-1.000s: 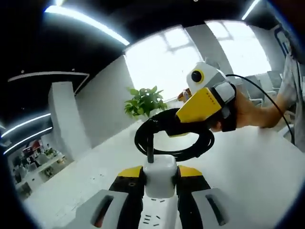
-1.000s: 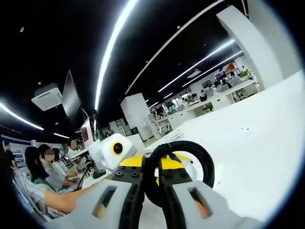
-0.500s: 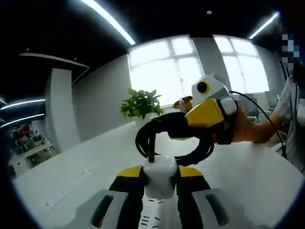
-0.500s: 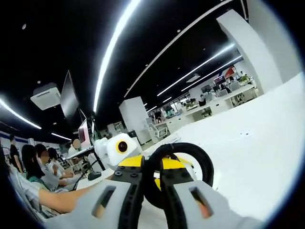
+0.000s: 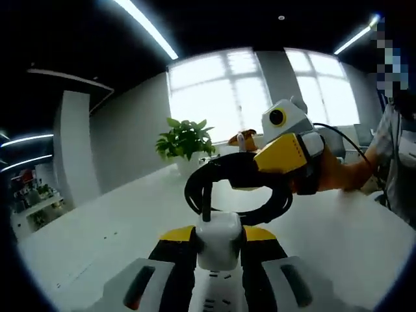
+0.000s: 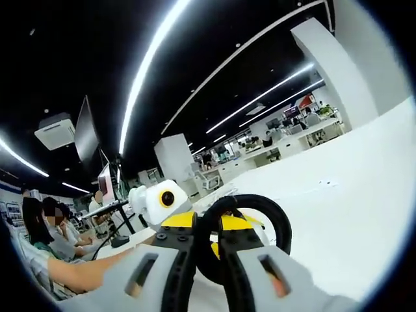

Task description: Straighten the power strip on the desk, plug the charger into it

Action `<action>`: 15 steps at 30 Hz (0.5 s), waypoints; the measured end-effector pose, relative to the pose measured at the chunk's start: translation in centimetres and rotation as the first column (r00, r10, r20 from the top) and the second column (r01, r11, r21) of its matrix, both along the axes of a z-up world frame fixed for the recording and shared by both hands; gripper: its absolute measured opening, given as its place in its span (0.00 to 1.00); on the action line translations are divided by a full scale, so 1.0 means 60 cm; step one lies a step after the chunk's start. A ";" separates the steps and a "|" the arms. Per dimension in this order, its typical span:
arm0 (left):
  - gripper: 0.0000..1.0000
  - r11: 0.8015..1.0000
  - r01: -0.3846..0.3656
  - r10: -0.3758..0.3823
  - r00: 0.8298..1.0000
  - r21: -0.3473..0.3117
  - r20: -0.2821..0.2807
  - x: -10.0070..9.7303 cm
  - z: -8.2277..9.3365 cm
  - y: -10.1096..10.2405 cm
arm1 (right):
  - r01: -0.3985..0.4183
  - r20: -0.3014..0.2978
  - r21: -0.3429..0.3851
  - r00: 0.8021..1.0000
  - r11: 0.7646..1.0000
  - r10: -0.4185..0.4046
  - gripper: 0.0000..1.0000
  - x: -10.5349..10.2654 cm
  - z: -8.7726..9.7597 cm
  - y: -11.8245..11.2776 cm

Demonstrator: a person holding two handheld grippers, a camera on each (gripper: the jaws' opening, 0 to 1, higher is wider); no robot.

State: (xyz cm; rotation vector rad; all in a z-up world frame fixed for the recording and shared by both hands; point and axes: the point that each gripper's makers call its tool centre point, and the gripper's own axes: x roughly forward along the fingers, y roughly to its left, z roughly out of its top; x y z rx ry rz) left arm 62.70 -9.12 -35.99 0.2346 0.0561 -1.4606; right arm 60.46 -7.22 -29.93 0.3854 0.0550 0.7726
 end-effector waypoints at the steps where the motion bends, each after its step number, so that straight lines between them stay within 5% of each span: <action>1: 0.25 1.000 0.001 -0.001 1.000 0.002 0.003 -0.001 0.000 0.002 | -0.001 -0.001 0.002 1.000 1.000 0.001 0.10 0.001 0.000 0.001; 15: 0.25 1.000 0.006 -0.007 0.999 0.018 0.032 0.004 -0.013 0.004 | -0.004 -0.004 -0.034 1.000 0.999 0.003 0.10 0.001 -0.010 0.007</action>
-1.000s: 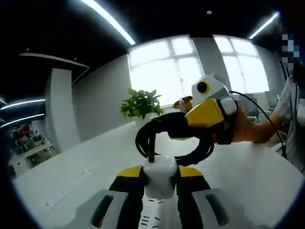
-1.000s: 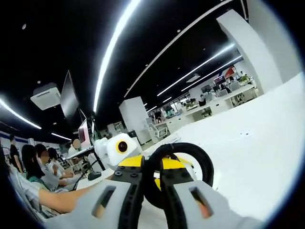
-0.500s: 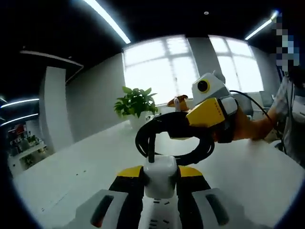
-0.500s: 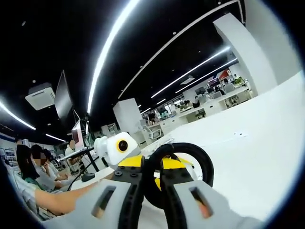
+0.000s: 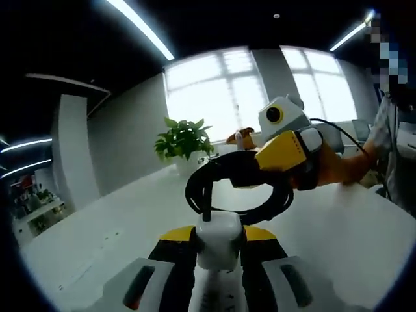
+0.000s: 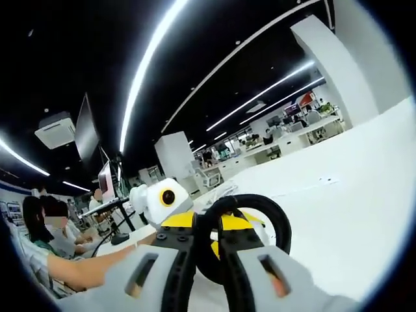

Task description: Straighten the power strip on the desk, plug the charger into it

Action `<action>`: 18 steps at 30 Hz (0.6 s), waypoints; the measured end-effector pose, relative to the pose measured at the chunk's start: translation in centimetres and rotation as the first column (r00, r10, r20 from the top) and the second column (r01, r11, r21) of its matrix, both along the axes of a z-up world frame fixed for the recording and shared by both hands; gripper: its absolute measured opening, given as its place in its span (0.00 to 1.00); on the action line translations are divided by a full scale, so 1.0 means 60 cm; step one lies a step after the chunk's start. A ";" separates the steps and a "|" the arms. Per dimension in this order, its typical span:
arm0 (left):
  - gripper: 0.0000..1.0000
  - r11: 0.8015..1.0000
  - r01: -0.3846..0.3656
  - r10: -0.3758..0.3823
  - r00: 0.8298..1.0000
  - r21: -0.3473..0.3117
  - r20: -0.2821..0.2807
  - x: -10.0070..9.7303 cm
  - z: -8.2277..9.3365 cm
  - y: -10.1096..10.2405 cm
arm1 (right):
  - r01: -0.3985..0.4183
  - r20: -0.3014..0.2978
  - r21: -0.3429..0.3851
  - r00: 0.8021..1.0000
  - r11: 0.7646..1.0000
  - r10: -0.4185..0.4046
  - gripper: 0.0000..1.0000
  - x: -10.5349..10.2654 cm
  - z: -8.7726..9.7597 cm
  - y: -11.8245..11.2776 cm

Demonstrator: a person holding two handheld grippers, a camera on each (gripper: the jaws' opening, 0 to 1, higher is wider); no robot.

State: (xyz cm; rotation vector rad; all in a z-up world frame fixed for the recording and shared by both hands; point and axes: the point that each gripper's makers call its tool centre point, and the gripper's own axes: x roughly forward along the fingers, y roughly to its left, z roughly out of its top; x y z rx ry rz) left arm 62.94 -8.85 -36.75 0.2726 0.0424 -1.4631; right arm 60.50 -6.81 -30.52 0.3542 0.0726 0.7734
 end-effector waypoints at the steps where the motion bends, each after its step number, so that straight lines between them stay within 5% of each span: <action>1: 0.25 1.000 -0.001 0.001 1.000 0.005 0.003 0.001 -0.003 0.000 | -0.003 0.003 -0.010 1.000 1.000 0.003 0.10 -0.001 -0.003 0.002; 8: 0.25 1.000 -0.003 0.003 1.000 0.006 0.016 0.008 -0.002 0.000 | -0.008 0.053 -0.022 0.999 1.000 0.009 0.13 -0.004 -0.002 0.001; 12: 0.25 1.000 -0.018 0.019 1.000 0.010 -0.014 0.014 -0.006 0.003 | -0.004 0.132 -0.098 0.991 0.995 0.017 0.20 -0.006 -0.005 0.008; 13: 0.25 0.998 -0.038 0.038 0.999 0.059 -0.006 0.021 -0.023 0.007 | 0.017 0.144 -0.130 0.990 0.991 0.002 0.23 0.000 -0.009 0.005; 14: 0.25 1.000 -0.022 0.022 1.000 0.016 0.004 0.010 -0.017 0.004 | 0.027 0.152 -0.145 0.988 0.989 -0.005 0.26 0.002 -0.010 0.004; 18: 0.25 0.999 -0.022 0.022 1.000 0.025 0.007 0.016 -0.013 0.003 | 0.022 0.154 -0.144 0.988 0.989 0.001 0.27 0.000 -0.010 0.007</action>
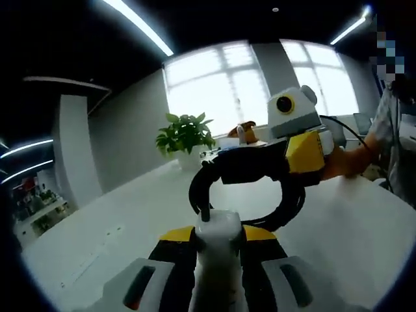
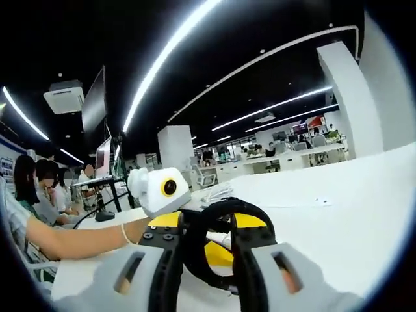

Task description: Straighten the power strip on the desk, plug the charger into it

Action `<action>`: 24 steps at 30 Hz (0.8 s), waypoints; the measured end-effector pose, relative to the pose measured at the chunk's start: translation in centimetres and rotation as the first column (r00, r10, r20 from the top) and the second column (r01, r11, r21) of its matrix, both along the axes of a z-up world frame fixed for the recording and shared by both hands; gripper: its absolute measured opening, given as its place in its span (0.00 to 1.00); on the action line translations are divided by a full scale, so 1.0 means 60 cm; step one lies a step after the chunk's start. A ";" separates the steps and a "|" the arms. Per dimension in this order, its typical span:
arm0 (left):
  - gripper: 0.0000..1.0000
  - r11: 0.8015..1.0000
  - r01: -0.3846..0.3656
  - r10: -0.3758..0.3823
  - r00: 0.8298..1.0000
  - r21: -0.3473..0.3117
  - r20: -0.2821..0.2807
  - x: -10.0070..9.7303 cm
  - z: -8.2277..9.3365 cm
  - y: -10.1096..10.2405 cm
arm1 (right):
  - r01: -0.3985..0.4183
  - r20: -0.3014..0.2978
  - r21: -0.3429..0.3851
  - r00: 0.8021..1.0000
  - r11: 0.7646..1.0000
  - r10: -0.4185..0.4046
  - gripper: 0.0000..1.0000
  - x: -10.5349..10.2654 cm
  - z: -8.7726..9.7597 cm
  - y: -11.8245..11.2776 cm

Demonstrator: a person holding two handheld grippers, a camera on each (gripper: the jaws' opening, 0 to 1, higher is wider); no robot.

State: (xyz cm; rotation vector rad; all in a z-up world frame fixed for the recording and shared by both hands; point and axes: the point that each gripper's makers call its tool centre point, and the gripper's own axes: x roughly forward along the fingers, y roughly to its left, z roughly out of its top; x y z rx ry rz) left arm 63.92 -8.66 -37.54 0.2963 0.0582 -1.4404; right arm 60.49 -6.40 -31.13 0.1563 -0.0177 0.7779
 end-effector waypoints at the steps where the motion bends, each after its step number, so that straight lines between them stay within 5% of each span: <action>1: 0.25 1.000 0.000 0.000 1.000 0.000 0.000 0.002 0.001 0.000 | -0.001 -0.001 0.002 1.000 1.000 0.001 0.28 0.001 0.000 -0.001; 7: 0.25 1.000 -0.002 0.002 1.000 0.009 0.007 -0.007 -0.003 0.000 | -0.020 -0.006 -0.002 1.000 1.000 0.020 0.36 -0.007 -0.002 0.005; 11: 0.25 1.000 0.004 -0.005 0.999 0.021 0.053 -0.007 -0.004 0.000 | 0.027 -0.022 -0.068 0.999 0.997 -0.028 0.69 -0.004 -0.015 0.000; 12: 0.25 1.000 0.002 -0.004 0.998 0.027 0.062 -0.007 -0.004 0.000 | 0.040 -0.017 -0.099 0.999 0.994 -0.041 0.71 -0.003 -0.021 0.000; 24: 0.25 1.000 -0.002 -0.002 0.993 0.031 0.115 -0.008 -0.006 0.003 | 0.043 -0.016 -0.153 0.999 0.987 -0.046 0.72 -0.001 -0.037 0.006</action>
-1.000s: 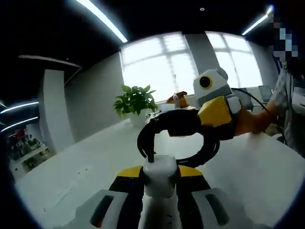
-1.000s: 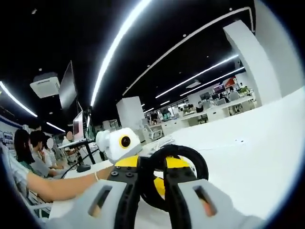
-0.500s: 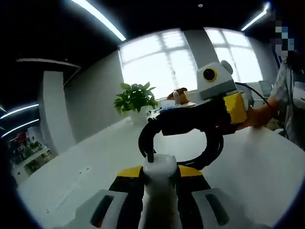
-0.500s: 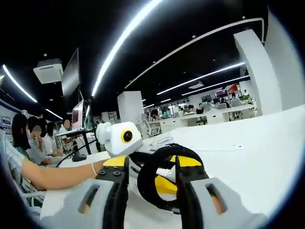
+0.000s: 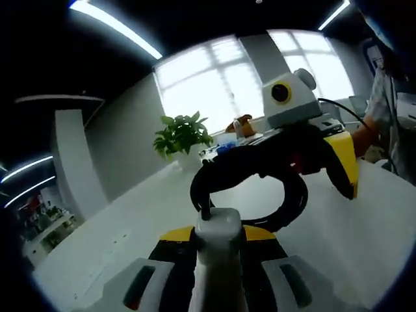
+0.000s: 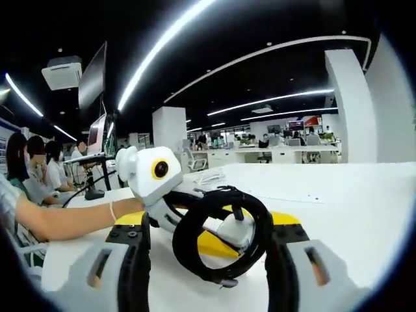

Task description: Straighten the power strip on the desk, plug the charger into it

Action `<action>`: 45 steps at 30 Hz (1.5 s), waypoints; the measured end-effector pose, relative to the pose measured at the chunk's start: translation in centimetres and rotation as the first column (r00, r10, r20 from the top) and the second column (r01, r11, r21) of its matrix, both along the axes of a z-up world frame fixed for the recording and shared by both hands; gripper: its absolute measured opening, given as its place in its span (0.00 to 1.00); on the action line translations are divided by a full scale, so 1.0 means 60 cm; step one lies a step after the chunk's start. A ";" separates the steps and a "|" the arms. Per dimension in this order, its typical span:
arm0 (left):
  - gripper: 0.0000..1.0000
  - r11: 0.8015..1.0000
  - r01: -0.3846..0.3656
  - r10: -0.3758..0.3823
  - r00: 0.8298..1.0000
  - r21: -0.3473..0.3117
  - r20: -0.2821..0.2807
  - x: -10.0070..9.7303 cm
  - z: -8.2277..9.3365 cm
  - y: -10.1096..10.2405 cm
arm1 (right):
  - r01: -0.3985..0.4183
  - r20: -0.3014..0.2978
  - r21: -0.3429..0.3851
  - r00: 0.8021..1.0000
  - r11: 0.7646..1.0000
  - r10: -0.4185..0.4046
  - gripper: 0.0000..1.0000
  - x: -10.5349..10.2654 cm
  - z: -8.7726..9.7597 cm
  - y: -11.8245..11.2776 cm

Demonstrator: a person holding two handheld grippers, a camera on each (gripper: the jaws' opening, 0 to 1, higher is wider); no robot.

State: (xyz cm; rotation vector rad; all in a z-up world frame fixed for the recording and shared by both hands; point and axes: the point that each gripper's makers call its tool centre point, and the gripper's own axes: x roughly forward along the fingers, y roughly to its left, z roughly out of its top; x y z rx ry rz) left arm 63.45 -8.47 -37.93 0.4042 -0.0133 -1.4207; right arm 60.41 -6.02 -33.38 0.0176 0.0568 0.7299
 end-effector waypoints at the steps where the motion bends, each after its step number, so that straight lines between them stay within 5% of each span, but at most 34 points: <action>1: 0.25 1.000 -0.001 0.001 1.000 0.000 0.003 0.000 0.000 0.000 | 0.002 0.000 0.001 1.000 1.000 -0.002 0.71 0.000 -0.001 0.000; 8: 0.24 0.999 -0.020 0.020 1.000 0.041 -0.001 0.001 -0.004 0.001 | 0.020 0.004 0.008 1.000 1.000 -0.020 0.71 0.002 0.000 -0.005; 16: 0.24 0.999 -0.050 0.052 0.990 0.015 -0.129 0.012 -0.006 0.003 | 0.030 -0.006 0.003 1.000 1.000 -0.030 0.71 0.005 -0.007 -0.007; 22: 0.25 0.998 -0.041 0.045 0.996 0.054 -0.075 0.002 -0.012 0.004 | 0.046 -0.013 0.009 0.999 0.999 -0.046 0.70 0.010 -0.014 -0.016; 27: 0.32 0.981 -0.100 0.097 0.995 0.169 0.024 0.010 -0.029 0.013 | 0.043 -0.020 0.009 0.999 0.999 -0.043 0.71 0.012 -0.016 -0.016; 30: 0.54 0.974 -0.125 0.126 0.992 0.190 0.003 0.016 -0.038 0.017 | 0.043 -0.018 0.010 0.999 0.999 -0.043 0.71 0.012 -0.016 -0.016; 45: 0.55 0.978 -0.143 0.145 0.989 0.154 -0.004 0.023 -0.006 0.042 | 0.026 -0.012 0.018 1.000 1.000 -0.025 0.73 0.010 -0.010 -0.014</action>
